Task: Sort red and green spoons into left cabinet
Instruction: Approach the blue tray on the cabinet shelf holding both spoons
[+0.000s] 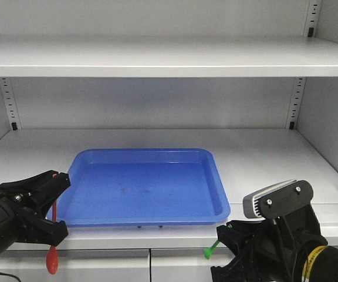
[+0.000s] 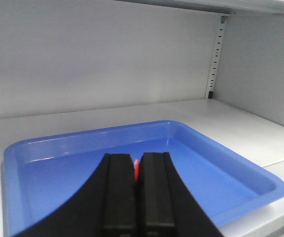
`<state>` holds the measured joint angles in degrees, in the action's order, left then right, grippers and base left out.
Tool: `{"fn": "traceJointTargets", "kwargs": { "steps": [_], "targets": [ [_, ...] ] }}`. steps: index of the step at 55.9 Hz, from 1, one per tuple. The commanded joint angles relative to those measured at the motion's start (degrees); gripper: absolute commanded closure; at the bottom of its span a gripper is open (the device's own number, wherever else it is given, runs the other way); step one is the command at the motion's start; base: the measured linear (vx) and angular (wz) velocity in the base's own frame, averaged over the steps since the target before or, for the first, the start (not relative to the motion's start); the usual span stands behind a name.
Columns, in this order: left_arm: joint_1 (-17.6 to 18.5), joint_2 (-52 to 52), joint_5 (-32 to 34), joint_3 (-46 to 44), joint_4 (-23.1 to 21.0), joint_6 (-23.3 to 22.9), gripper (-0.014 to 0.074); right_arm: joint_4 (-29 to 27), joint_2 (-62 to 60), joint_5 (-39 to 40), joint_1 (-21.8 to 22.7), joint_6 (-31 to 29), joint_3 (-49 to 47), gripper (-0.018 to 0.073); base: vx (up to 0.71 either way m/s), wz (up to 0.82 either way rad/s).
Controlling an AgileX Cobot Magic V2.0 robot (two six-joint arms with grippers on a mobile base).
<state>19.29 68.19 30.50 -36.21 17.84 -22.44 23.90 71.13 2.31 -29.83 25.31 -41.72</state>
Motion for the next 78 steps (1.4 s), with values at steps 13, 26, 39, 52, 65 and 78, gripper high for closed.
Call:
{"fn": "traceJointTargets", "kwargs": {
  "steps": [13, 26, 39, 52, 65, 78],
  "targets": [
    [0.12, -1.36, 4.54, -1.46, -0.96, -0.46, 0.0594, 0.37, -1.19, 4.12, 0.01, 0.20, -2.11, 0.0561, 0.04, 0.00],
    [0.12, -1.36, 4.54, -1.46, -0.96, -0.46, 0.0594, 0.37, -1.19, 4.12, 0.01, 0.20, -2.11, 0.0561, 0.00, 0.00],
    [0.12, -1.36, 4.58, -1.46, -0.96, -0.52, 0.0594, 0.37, -1.19, 4.19, 0.01, 0.20, -2.11, 0.0561, 0.00, 0.00],
    [0.12, -1.36, 4.58, -1.46, -0.96, -0.47, 0.0594, 0.37, -1.19, 4.19, 0.01, 0.20, -2.11, 0.0561, 0.00, 0.00],
    [0.12, -1.36, 5.05, -1.46, -0.96, -0.53, 0.0594, 0.37, -1.19, 5.56, 0.01, 0.20, -2.11, 0.0561, 0.00, 0.00],
    [0.12, -1.36, 11.47, -1.95, -0.96, -0.47, 0.0594, 0.73, -1.19, 14.81, 0.01, 0.15, -3.44, 0.0561, 0.00, 0.00]
  ]
}}
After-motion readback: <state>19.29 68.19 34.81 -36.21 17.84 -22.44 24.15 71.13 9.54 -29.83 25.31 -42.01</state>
